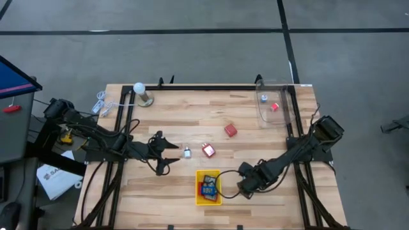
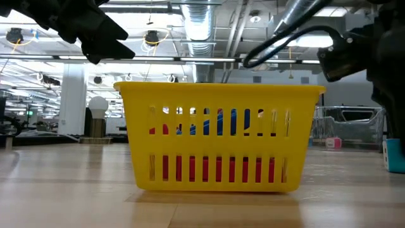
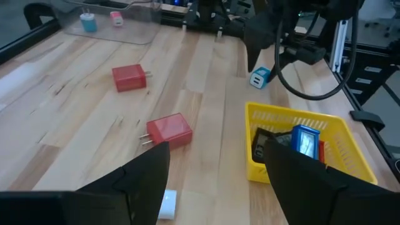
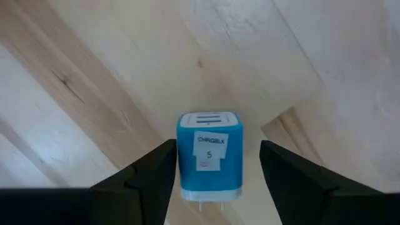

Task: Pick & Place Office items
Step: Put the blue charger adapter into the transparent bin

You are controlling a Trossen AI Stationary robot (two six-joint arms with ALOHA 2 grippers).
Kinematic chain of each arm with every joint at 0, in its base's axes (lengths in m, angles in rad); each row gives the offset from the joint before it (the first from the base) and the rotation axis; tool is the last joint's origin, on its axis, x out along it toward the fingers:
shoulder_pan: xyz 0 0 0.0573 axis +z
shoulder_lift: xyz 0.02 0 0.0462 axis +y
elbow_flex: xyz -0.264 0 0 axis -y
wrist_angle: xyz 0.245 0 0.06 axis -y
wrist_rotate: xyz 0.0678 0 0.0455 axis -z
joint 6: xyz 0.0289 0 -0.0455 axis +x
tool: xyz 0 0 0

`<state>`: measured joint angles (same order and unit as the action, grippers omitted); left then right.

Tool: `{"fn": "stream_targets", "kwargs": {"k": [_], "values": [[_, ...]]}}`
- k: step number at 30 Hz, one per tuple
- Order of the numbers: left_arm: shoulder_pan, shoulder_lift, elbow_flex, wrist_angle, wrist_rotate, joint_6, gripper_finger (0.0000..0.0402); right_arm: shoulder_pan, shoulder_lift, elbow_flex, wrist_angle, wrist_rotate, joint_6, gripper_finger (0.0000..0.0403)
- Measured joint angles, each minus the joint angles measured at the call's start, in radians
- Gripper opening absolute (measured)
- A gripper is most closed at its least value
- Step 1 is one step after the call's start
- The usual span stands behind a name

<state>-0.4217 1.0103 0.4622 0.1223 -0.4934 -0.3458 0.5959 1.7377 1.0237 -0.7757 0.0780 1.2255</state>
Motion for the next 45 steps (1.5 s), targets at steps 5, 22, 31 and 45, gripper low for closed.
{"fn": "stream_targets", "kwargs": {"k": [5, 22, 31, 45], "values": [[0.0, 0.0, 0.0, 0.0, 0.0, 0.0, 0.0255, -0.008, 0.019, 0.0, 0.001, -0.023, 0.0, 0.0186], [0.0, 0.0, 0.0, 0.024, 0.0, 0.001, 0.0255, -0.593, -0.338, 0.0, -0.224, 0.409, -0.278, 0.0132], [0.0, 0.0, 0.0, 0.024, 0.001, 0.006, 0.0255, -1.146, -0.485, 0.0, -0.238, 0.297, -0.456, 0.0136], [0.0, 0.001, 0.0, 0.035, 0.001, 0.043, 0.0255, -1.458, -0.284, 0.0, -0.242, 0.129, -0.545, 0.0138]]}}
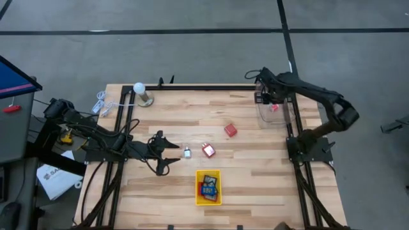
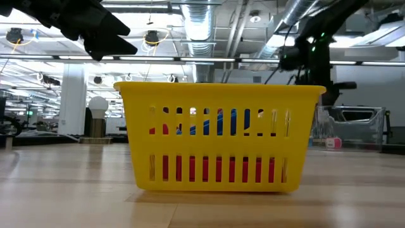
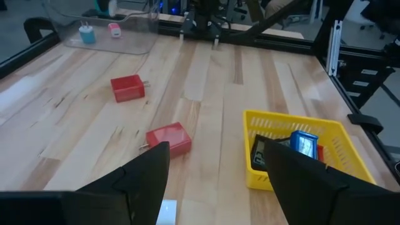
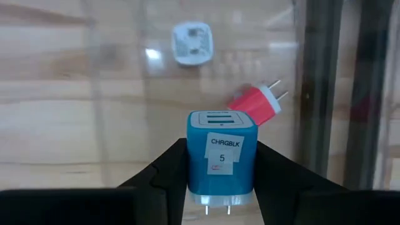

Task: Pick & Place Office items
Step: Put the blue charger adapter into the transparent bin, then put the right red charger adapter into the transparent bin

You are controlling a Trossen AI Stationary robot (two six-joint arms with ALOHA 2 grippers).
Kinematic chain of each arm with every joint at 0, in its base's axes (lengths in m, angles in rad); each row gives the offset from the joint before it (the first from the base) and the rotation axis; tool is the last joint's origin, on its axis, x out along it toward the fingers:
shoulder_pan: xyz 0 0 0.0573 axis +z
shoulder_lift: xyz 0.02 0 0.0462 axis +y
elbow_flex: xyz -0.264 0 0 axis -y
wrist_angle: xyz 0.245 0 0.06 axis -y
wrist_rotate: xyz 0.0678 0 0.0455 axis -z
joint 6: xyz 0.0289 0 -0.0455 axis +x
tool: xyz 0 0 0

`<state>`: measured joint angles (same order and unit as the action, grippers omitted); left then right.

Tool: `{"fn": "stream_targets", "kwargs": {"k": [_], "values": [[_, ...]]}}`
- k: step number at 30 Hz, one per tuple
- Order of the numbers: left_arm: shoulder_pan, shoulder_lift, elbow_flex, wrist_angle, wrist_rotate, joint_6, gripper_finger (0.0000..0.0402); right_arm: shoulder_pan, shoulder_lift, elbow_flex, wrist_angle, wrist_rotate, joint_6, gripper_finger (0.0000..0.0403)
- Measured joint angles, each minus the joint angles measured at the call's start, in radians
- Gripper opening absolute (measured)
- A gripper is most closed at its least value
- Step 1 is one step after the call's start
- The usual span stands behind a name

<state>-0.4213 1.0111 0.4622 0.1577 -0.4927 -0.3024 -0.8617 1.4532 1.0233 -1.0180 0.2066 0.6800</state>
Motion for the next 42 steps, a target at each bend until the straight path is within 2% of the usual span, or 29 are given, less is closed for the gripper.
{"fn": "stream_targets", "kwargs": {"k": [7, 18, 21, 27, 31, 37, 42], "values": [[0.0, 0.0, 0.0, 0.0, 0.0, 0.011, 0.0255, -0.007, 0.141, 0.0, 0.037, -0.001, -0.063, 0.0138], [0.002, 0.0, 0.0, 0.0, 0.0, 0.014, 0.0255, -0.038, 0.164, 0.0, 0.107, -0.049, -0.091, 0.0143], [0.002, 0.0, 0.0, 0.0, 0.0, 0.014, 0.0255, -0.029, 0.137, 0.0, 0.12, -0.037, -0.101, 0.0164], [0.002, 0.0, 0.0, 0.0, 0.0, 0.014, 0.0255, -0.015, 0.083, 0.0, 0.114, -0.002, -0.08, 0.0233], [0.002, 0.0, 0.0, 0.0, 0.0, 0.014, 0.0255, -0.009, 0.034, 0.0, 0.117, 0.001, -0.082, 0.0247], [0.002, 0.0, 0.0, 0.0, 0.0, 0.014, 0.0255, 0.121, -0.095, 0.0, 0.151, -0.071, -0.119, 0.0236], [0.002, 0.0, 0.0, 0.001, 0.0, 0.018, 0.0255, 0.388, -0.186, 0.0, 0.144, -0.078, -0.042, 0.0226]]}}
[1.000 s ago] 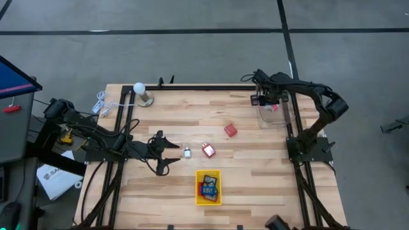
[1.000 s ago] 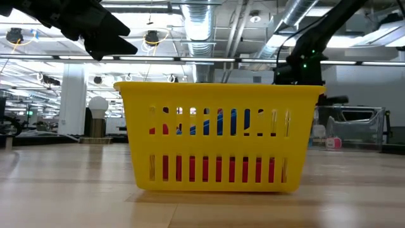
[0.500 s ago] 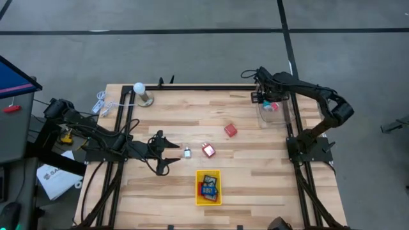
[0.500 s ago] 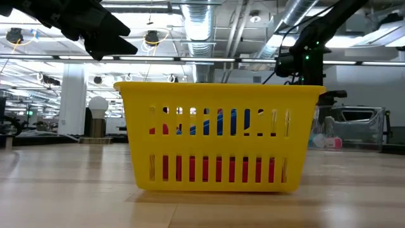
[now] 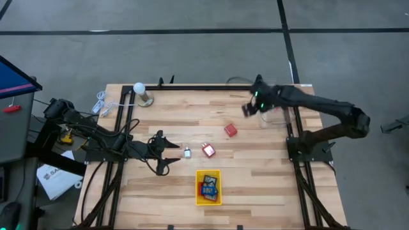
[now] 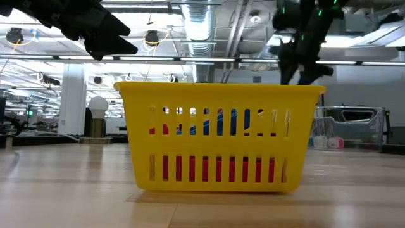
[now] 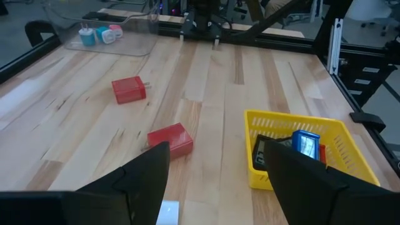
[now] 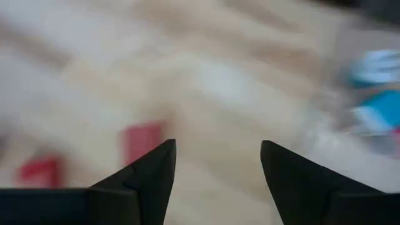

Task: Pick & Place Office items
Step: Put the right red charger adapter into the transparent bin

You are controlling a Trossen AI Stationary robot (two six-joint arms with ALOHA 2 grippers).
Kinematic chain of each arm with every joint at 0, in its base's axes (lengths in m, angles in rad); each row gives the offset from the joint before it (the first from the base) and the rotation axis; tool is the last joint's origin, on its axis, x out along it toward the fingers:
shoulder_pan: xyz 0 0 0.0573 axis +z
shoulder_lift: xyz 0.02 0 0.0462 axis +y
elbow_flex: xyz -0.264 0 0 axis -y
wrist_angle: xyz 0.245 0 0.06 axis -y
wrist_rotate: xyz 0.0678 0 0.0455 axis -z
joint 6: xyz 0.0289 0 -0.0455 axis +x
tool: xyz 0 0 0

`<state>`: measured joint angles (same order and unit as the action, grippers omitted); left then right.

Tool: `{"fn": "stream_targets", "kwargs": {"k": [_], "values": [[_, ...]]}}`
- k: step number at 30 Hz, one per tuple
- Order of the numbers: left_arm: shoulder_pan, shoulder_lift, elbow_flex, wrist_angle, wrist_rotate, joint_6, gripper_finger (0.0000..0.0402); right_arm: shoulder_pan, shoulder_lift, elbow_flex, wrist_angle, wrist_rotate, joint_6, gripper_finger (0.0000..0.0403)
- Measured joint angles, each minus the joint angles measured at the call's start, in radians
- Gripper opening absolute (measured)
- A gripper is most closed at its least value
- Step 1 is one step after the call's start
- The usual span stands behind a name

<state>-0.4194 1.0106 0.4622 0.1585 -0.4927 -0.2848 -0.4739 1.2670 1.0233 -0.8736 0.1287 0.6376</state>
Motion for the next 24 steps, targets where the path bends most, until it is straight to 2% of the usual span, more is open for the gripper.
{"fn": "stream_targets", "kwargs": {"k": [6, 10, 16, 19, 24], "values": [[0.0, 0.0, 0.0, 0.035, 0.0, 0.0, 0.0255, 0.336, -0.003, 0.0, 0.041, 0.095, 0.173, 0.0223], [0.0, 0.0, 0.0, 0.051, 0.0, -0.006, 0.0255, 0.442, 0.018, 0.001, 0.084, 0.13, 0.248, 0.0223], [-0.001, 0.0, 0.0, 0.083, 0.004, -0.008, 0.0255, 0.431, 0.093, 0.067, 0.077, 0.103, 0.223, 0.0223], [-0.002, 0.0, 0.0, 0.089, 0.008, -0.006, 0.0255, 0.384, 0.169, 0.172, 0.034, 0.076, 0.165, 0.0223], [-0.002, 0.0, 0.0, 0.085, 0.012, -0.005, 0.0255, 0.289, 0.352, 0.392, -0.188, 0.009, 0.052, 0.0223]]}}
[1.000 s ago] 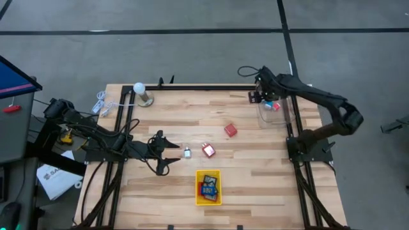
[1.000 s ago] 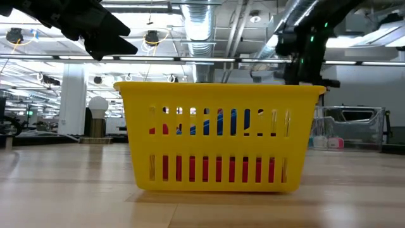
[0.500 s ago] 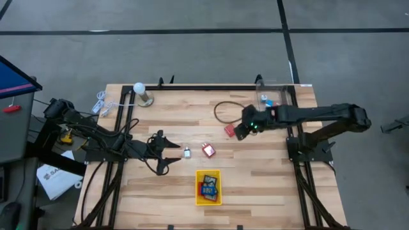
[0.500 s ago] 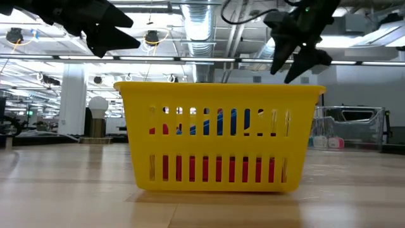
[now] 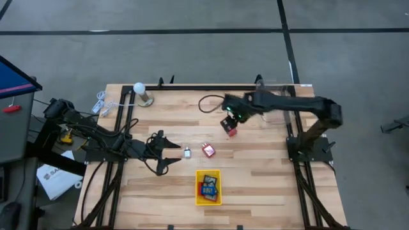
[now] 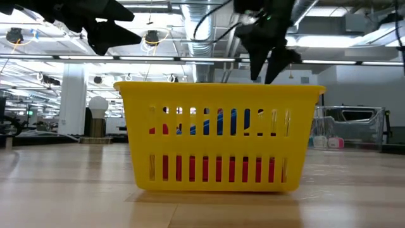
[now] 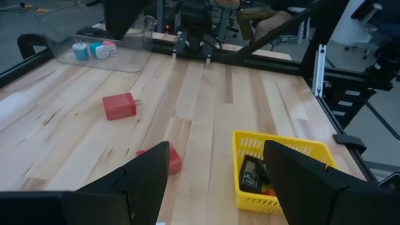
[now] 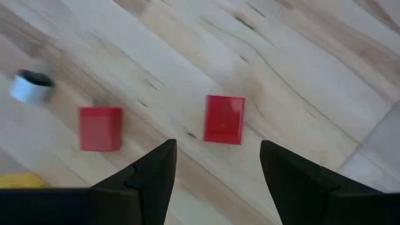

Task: Pick & Place Office items
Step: Put the right red charger adapter into the transparent bin

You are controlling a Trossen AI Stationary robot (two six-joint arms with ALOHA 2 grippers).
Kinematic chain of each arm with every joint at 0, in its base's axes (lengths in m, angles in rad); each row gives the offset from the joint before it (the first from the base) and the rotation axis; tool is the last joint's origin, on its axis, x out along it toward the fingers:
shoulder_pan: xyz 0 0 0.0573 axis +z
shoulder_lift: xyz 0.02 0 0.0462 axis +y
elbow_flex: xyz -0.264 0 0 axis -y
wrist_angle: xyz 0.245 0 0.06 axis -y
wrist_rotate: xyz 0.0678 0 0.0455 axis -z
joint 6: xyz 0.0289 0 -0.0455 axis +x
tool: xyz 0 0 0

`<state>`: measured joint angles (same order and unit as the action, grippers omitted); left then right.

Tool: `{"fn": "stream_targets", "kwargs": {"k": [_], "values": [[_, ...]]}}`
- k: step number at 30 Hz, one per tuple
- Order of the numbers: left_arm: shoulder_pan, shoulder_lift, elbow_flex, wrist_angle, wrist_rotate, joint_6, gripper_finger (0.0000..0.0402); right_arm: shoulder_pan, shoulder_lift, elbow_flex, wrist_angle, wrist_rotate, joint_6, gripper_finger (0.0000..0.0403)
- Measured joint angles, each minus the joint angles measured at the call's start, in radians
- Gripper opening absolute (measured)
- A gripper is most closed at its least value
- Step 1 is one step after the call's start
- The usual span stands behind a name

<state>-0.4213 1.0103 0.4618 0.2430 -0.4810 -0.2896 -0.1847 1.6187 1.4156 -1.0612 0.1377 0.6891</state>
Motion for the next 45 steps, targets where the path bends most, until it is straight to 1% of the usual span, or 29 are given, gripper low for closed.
{"fn": "stream_targets", "kwargs": {"k": [3, 6, 9, 13, 15, 18, 26, 33, 39, 45], "values": [[0.0, 0.0, 0.0, 0.0, 0.01, 0.001, 0.0255, -0.047, 0.113, 0.119, -0.123, -0.037, -0.07, 0.0223], [0.0, 0.0, 0.0, -0.001, 0.011, 0.001, 0.0255, -0.072, 0.208, 0.186, -0.185, -0.064, -0.132, 0.0223], [-0.001, 0.0, 0.0, -0.003, 0.012, 0.001, 0.0255, -0.075, 0.276, 0.193, -0.19, -0.07, -0.161, 0.0227], [-0.017, 0.0, 0.0, -0.003, 0.019, -0.001, 0.0255, -0.071, 0.327, 0.192, -0.174, -0.07, -0.142, 0.0239], [-0.022, 0.0, 0.0, -0.003, 0.019, -0.001, 0.0255, -0.064, 0.333, 0.185, -0.114, -0.072, -0.123, 0.0245], [-0.029, 0.0, 0.0, 0.0, 0.019, -0.001, 0.0255, -0.058, 0.333, 0.171, -0.044, -0.114, -0.104, 0.0252], [-0.045, 0.0, 0.0, 0.0, 0.019, -0.002, 0.0255, -0.058, 0.333, 0.165, -0.063, -0.111, -0.067, 0.0255], [-0.066, 0.0, 0.0, 0.007, 0.018, -0.005, 0.0255, -0.066, 0.334, 0.07, -0.047, -0.111, -0.025, 0.0256], [-0.066, 0.0, 0.0, 0.009, 0.018, -0.006, 0.0255, -0.058, 0.33, 0.023, 0.03, -0.116, -0.023, 0.0256], [-0.066, 0.0, 0.0, 0.009, 0.018, -0.006, 0.0255, -0.09, 0.33, -0.044, 0.089, -0.134, -0.018, 0.0256]]}}
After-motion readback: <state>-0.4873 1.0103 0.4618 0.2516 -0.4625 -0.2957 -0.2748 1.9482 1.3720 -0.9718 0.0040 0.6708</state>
